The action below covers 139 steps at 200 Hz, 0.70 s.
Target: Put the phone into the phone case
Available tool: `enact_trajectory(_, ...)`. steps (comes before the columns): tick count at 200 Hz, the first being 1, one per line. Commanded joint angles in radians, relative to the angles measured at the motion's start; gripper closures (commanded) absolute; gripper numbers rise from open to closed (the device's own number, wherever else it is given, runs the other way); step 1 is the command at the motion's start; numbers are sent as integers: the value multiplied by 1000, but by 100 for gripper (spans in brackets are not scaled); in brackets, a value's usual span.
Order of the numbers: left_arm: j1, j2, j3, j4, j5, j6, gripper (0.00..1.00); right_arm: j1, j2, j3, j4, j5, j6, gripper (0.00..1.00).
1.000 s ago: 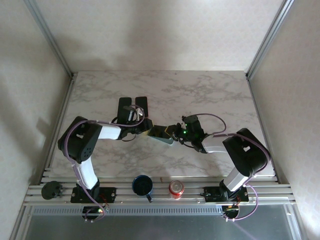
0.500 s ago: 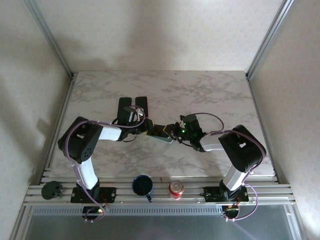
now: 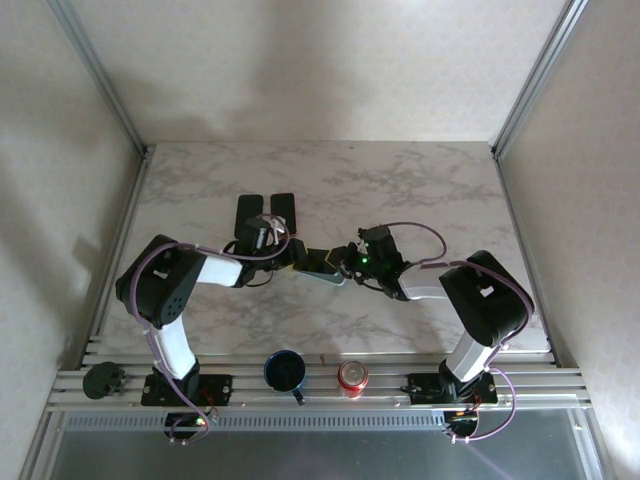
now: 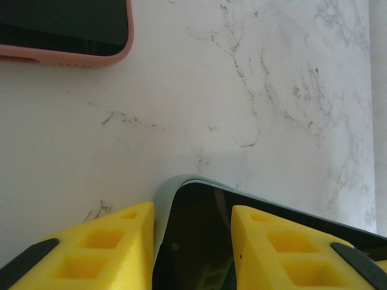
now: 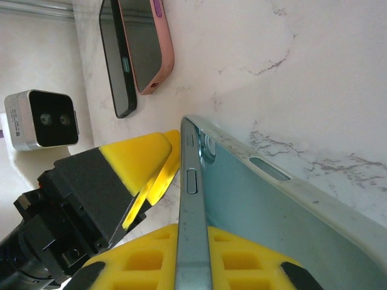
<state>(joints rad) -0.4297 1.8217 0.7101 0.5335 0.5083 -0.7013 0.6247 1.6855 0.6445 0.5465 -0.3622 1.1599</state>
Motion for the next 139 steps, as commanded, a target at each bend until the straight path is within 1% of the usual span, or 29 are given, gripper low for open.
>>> enact_trajectory(1,-42,0,-62,-74,48,-35,64,36,29,37,-194,61,-59,85)
enact_trajectory(25,-49,-13,-96,-45,42,-55,64,38,29,89,-310,82,-103,76)
enact_trajectory(65,-64,-22,-138,8,39,-90,64,40,19,155,-427,97,-161,69)
enact_trajectory(78,-70,-28,-148,20,39,-100,64,40,16,182,-480,105,-177,59)
enact_trajectory(89,-73,-37,-156,29,34,-108,64,40,14,203,-524,113,-187,46)
enact_trajectory(94,-74,-40,-159,33,34,-110,64,40,14,213,-544,119,-190,42)
enact_trajectory(110,-76,-53,-172,51,29,-122,63,40,14,242,-604,134,-202,38)
enact_trajectory(122,-80,-59,-180,69,30,-131,63,41,15,264,-645,143,-209,31)
enact_trajectory(139,-83,-63,-190,95,30,-143,63,41,23,304,-706,148,-221,25)
